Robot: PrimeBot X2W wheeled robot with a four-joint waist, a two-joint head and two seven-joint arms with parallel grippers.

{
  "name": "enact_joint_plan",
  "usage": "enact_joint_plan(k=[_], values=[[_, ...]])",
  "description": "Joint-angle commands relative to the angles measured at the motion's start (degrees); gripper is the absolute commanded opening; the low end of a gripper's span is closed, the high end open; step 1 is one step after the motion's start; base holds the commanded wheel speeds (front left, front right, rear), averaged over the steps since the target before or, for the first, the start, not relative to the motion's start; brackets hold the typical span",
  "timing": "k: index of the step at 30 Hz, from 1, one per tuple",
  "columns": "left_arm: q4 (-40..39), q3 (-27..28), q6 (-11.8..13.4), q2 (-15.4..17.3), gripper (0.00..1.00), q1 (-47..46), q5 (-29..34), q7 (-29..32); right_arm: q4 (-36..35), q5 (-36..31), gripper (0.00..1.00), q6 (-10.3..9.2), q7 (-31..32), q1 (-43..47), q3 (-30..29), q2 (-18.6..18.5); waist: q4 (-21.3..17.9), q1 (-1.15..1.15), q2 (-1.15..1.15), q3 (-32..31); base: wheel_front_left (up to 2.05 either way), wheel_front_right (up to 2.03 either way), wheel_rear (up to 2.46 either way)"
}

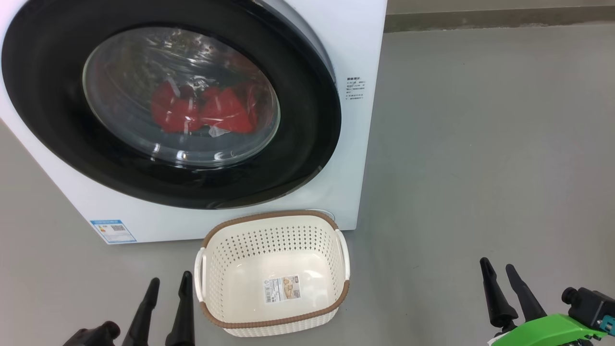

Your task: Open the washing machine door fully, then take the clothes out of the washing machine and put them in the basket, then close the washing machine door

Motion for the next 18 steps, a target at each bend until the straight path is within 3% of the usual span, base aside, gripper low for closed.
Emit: enact_joint_plan(k=[1, 18], values=[[-2.0, 1.2, 0.6, 0.7, 1.00, 0.1, 2.1, -0.8, -1.6, -1.8, 1.00, 0.03, -0.9, -0.9, 1.5, -1.2, 0.0, 0.00, 0.00, 0.0, 0.00, 0.00, 0.00], [-2.2, 1.0, 1.3, 0.8, 1.00, 0.7, 12.1, -3.7, -1.6, -10.6, 1.00, 0.03, -3.8, -0.3, 2.4, -2.0, 0.2, 0.00, 0.00, 0.3, 0.00, 0.00, 0.00]])
